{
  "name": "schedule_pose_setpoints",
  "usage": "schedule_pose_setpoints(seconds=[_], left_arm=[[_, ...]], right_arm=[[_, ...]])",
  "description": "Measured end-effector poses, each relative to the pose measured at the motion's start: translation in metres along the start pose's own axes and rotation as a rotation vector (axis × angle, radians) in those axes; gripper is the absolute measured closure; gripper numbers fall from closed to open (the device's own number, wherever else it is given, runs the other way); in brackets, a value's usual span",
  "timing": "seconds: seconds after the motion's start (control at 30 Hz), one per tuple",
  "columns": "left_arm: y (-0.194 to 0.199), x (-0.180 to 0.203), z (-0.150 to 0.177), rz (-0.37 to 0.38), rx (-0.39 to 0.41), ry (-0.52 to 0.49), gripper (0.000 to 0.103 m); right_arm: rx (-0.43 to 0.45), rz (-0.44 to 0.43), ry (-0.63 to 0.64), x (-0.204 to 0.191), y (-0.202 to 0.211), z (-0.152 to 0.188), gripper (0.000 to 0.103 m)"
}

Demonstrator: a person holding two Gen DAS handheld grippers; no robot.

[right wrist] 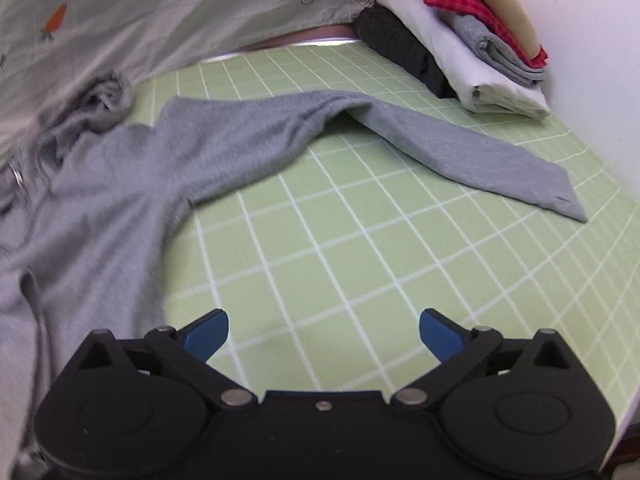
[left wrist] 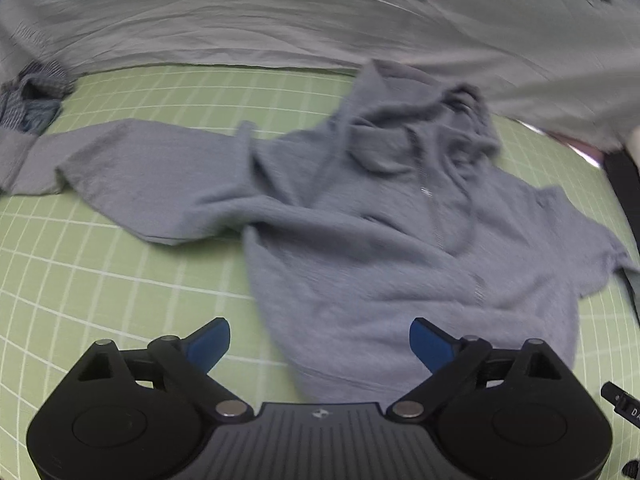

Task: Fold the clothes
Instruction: 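Pull the hoodie hem with the left gripper to spread the body flat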

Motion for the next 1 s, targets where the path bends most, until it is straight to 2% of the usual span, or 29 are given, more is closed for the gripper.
schedule_pose_setpoints(seconds=[0.23, 0.43, 0.6, 0.67, 0.7, 0.73, 0.77, 0.83, 0.87, 0.93, 1.0], left_arm=[[-0.01, 0.059, 0.001, 0.018, -0.008, -0.036, 0.005], [-0.024, 0.11, 0.008, 0.052, -0.04, -0.086, 0.003], [-0.04, 0.131, 0.018, 0.012, -0.07, -0.126, 0.003], [-0.042, 0.132, 0.019, -0.008, -0.053, -0.146, 0.005], [-0.041, 0.13, 0.019, -0.02, -0.04, -0.161, 0.012], [-0.04, 0.126, 0.02, -0.033, -0.027, -0.177, 0.026], [-0.038, 0.121, 0.02, -0.035, -0.022, -0.175, 0.034], [-0.031, 0.106, 0.02, -0.02, -0.024, -0.137, 0.065], [-0.026, 0.097, 0.02, -0.008, -0.023, -0.108, 0.073], [-0.015, 0.078, 0.021, -0.009, -0.014, -0.077, 0.103], [-0.002, 0.055, 0.025, -0.035, 0.002, -0.069, 0.103]], right_arm=[[-0.012, 0.005, 0.055, 0.021, -0.004, 0.0, 0.0], [-0.062, -0.012, 0.037, 0.04, -0.014, 0.006, 0.0], [-0.092, -0.052, 0.063, 0.041, -0.02, 0.014, 0.0], [-0.096, -0.071, 0.06, 0.041, -0.021, 0.014, 0.0], [-0.098, -0.079, 0.058, 0.041, -0.021, 0.014, 0.0], [-0.097, -0.087, 0.057, 0.041, -0.021, 0.014, 0.0], [-0.095, -0.092, 0.057, 0.04, -0.022, 0.014, 0.0], [-0.093, -0.094, 0.058, 0.04, -0.022, 0.014, 0.0], [-0.091, -0.087, 0.058, 0.04, -0.021, 0.014, 0.0], [-0.086, -0.067, 0.062, 0.039, -0.018, 0.017, 0.0], [-0.081, -0.048, 0.068, 0.036, -0.013, 0.02, 0.0]])
Point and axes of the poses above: each gripper's, at about its wrist camera, not at the fingertips, and y roughly against the way its jaws point, x to its right, z to its underside, the point moved 7 cm from there along -y, roughly the way its jaws point, and after that the axes turned 4 degrees about x, right-handed, at the moved point
